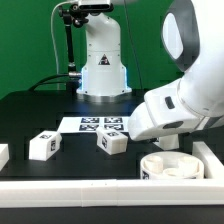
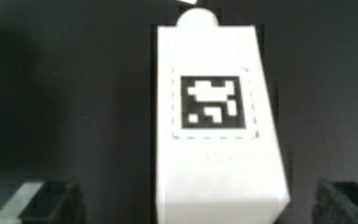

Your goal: Assemble stool

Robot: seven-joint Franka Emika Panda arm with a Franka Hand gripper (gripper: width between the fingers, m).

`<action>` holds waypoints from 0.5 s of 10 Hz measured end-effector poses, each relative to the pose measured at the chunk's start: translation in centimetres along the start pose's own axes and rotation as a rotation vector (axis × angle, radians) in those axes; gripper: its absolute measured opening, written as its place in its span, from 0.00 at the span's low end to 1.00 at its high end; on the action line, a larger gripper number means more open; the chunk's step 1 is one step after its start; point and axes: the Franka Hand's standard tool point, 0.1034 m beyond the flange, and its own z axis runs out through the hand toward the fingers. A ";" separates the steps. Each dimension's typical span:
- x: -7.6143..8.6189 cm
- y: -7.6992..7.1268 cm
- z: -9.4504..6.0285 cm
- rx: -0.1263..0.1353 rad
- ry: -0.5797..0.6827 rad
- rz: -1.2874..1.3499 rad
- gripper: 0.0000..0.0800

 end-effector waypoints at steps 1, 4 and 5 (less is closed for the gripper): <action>-0.1 -0.2 0.5 0.000 -0.006 0.003 0.81; 0.0 -0.4 1.1 0.000 -0.018 0.002 0.81; 0.0 -0.4 1.1 0.001 -0.018 0.002 0.69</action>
Offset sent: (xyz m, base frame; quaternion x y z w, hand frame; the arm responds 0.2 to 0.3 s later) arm -0.0021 0.0007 -0.0042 0.0157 -0.0218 0.0308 0.9992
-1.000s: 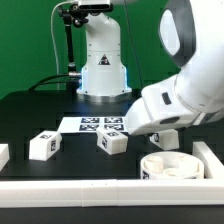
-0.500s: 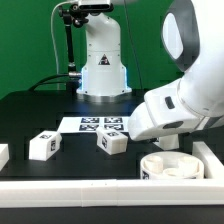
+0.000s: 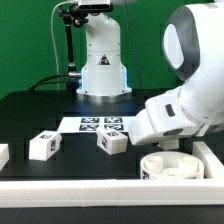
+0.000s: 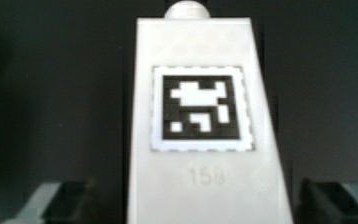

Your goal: Assemble stool

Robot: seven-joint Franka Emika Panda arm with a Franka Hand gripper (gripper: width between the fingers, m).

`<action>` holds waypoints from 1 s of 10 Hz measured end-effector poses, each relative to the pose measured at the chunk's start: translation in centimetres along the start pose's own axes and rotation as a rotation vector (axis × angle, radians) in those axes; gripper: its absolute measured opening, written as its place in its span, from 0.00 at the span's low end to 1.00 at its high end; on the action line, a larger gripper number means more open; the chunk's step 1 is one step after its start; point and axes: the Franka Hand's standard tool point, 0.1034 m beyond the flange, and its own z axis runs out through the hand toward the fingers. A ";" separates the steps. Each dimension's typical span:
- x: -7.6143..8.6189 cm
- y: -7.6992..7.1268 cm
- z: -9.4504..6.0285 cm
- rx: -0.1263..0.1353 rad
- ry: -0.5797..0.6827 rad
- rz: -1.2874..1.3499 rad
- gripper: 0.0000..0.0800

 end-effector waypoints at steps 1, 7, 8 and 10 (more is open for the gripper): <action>0.0 0.0 0.0 0.000 0.000 -0.001 0.50; -0.7 0.3 -2.5 -0.009 0.056 -0.082 0.42; -1.7 0.6 -4.4 -0.016 0.074 -0.117 0.42; -3.7 1.5 -6.8 -0.010 0.080 -0.149 0.42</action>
Offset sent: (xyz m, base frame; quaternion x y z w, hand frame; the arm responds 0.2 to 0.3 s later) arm -0.0014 -0.0004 0.0009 0.0098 0.0042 0.0007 0.9999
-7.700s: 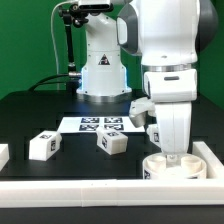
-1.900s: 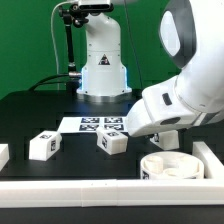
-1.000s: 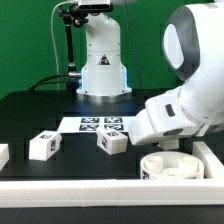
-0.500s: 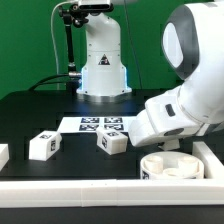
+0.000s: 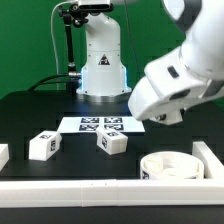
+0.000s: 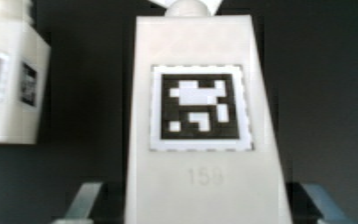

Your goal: Assemble stool

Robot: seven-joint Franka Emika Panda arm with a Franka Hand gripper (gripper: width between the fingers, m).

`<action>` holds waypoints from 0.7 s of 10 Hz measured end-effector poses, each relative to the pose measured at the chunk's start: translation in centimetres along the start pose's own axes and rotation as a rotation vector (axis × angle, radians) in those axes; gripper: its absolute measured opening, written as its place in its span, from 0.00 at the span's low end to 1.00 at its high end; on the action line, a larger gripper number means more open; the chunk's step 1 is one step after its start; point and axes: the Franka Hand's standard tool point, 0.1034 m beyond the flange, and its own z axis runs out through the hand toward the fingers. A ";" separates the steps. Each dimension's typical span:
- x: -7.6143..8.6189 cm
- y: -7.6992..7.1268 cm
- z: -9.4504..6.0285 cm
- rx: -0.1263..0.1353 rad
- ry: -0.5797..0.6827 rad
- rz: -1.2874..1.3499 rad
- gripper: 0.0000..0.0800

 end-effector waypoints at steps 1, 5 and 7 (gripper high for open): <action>-0.1 0.2 -0.1 0.001 -0.001 0.002 0.42; 1.7 0.7 -0.8 -0.022 0.147 0.007 0.43; 2.0 1.6 -1.1 0.000 0.260 0.026 0.43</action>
Offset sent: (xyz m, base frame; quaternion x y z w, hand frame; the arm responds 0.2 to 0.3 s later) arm 0.0000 0.0000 0.0000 0.0000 0.0000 0.0000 1.0000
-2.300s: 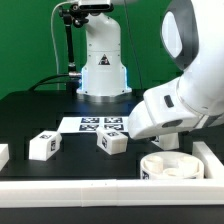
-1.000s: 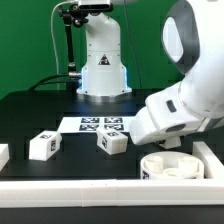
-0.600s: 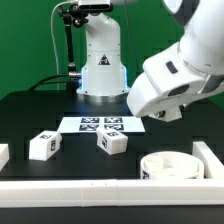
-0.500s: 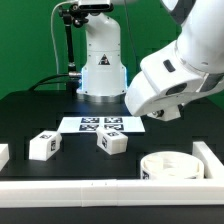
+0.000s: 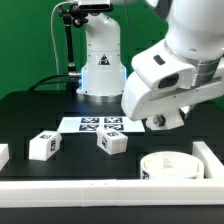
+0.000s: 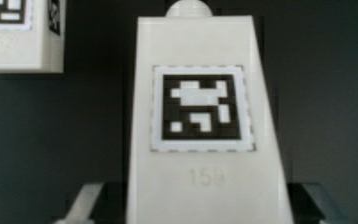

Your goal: Assemble stool

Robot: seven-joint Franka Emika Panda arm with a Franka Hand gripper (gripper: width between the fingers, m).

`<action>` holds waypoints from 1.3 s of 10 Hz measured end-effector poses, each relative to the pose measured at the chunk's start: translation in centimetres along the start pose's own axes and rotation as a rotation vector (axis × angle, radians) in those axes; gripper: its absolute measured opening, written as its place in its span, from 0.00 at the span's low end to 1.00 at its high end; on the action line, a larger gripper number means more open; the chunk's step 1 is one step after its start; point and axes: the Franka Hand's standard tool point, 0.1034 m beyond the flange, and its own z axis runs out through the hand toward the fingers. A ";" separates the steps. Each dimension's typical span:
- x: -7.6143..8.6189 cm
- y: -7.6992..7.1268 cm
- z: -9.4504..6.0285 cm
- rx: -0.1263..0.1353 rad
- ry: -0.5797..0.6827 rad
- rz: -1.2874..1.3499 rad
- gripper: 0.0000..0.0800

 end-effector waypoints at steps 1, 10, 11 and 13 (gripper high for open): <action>0.6 0.5 -1.5 -0.011 0.069 0.004 0.43; 2.4 2.1 -4.7 -0.110 0.619 0.012 0.43; 2.3 2.5 -6.4 -0.126 0.692 0.014 0.43; 2.5 3.0 -8.2 -0.158 0.777 0.004 0.43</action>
Offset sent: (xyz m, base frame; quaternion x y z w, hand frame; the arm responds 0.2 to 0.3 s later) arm 0.0045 -0.0004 0.0060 -0.0303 0.1152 0.0033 0.9929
